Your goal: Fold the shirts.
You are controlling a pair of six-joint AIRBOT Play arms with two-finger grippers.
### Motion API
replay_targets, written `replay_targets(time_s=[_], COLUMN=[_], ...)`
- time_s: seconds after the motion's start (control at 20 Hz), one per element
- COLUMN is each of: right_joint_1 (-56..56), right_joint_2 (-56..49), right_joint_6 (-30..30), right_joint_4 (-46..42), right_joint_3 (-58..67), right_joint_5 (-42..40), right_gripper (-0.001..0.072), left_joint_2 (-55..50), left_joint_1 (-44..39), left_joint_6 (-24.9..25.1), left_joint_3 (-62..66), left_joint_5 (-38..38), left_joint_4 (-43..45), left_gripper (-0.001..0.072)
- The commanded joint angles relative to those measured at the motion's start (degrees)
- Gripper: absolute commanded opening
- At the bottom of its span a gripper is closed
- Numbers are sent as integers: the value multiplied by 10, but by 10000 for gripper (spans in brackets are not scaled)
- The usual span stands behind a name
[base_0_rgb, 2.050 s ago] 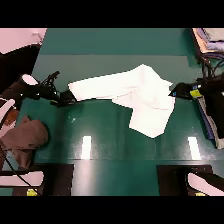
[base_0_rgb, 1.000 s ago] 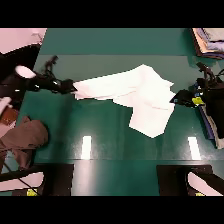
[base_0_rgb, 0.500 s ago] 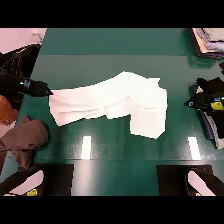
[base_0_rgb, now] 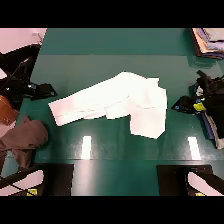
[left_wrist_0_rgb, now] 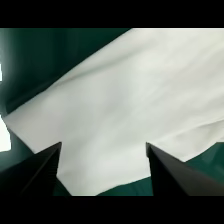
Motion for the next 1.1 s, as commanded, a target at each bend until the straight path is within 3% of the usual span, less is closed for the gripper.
replay_targets(time_s=[0.0,0.15,0.3,0.5,1.05], right_joint_1=[31,46,46,2,-30], right_joint_2=[-25,-28,-28,-37,-293], right_joint_6=[0,0,0,0,-17], right_joint_4=[0,0,-2,1,30], right_joint_3=[-3,-3,-3,-1,195], right_joint_5=[-17,-38,-45,-83,-110], right_gripper=[409,409,409,409,411], left_joint_2=[4,11,11,11,-31], left_joint_1=[32,36,36,36,36], left_joint_6=[0,0,-2,-7,-15], left_joint_3=[-41,-108,-164,-167,-163], left_joint_5=[-38,-16,53,110,136], left_joint_4=[9,4,-11,-21,-48], left_gripper=[625,626,626,625,625])
